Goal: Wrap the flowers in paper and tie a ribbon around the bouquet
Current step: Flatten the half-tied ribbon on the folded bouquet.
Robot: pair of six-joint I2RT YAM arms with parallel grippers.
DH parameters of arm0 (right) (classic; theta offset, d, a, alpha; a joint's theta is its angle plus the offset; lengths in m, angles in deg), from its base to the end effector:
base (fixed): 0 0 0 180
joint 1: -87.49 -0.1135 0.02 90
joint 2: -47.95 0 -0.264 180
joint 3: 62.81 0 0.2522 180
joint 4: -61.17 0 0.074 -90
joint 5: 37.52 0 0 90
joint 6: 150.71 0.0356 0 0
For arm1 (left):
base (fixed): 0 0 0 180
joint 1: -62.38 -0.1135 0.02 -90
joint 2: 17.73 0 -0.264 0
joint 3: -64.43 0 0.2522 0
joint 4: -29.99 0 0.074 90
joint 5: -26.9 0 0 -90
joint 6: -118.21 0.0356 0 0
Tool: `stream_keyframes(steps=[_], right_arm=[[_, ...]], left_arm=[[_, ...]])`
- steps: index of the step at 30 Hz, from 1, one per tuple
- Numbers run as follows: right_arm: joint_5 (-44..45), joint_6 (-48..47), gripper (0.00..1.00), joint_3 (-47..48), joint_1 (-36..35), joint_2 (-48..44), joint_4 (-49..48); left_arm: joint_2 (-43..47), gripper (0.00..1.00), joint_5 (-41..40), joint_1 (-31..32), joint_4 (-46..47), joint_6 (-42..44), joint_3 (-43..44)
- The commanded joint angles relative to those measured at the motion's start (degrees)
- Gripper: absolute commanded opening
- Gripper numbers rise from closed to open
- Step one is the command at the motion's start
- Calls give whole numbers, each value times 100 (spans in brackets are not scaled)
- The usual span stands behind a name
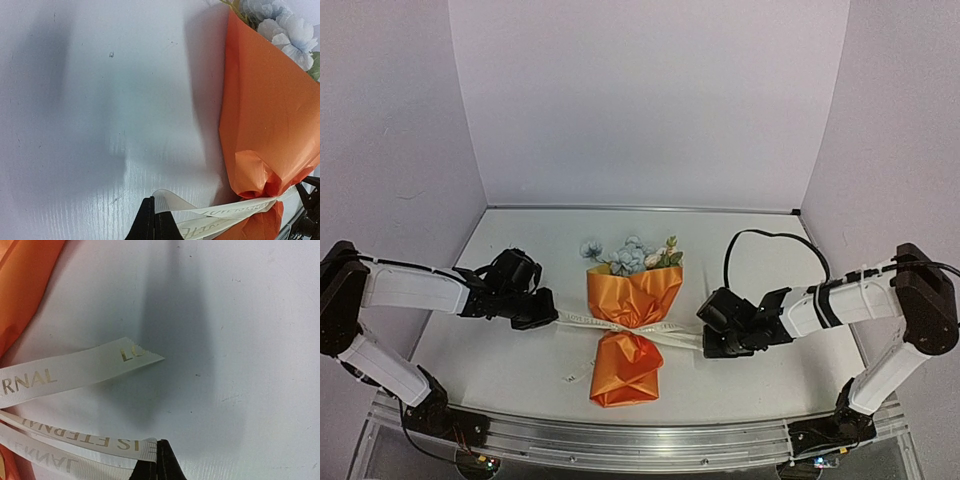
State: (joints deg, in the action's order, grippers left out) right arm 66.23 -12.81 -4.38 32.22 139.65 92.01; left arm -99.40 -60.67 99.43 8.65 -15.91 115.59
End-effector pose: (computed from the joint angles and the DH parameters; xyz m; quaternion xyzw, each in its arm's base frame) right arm 0.1700 0.2303 0.1413 -0.0354 0.9673 0.1018 0.2296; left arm 0.2120 -0.1619 0.1605 -0.0513 0.9435 -0.2278 0.2351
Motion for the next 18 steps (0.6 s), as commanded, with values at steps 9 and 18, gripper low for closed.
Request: stream_keyframes(steps=[9, 18], right_arm=[[208, -12, 0, 166, 228, -65, 1719], [-454, 0, 34, 958, 166, -120, 2394]], left_arm=[[308, 0, -275, -391, -348, 577, -100], [460, 23, 53, -70, -165, 709, -56]])
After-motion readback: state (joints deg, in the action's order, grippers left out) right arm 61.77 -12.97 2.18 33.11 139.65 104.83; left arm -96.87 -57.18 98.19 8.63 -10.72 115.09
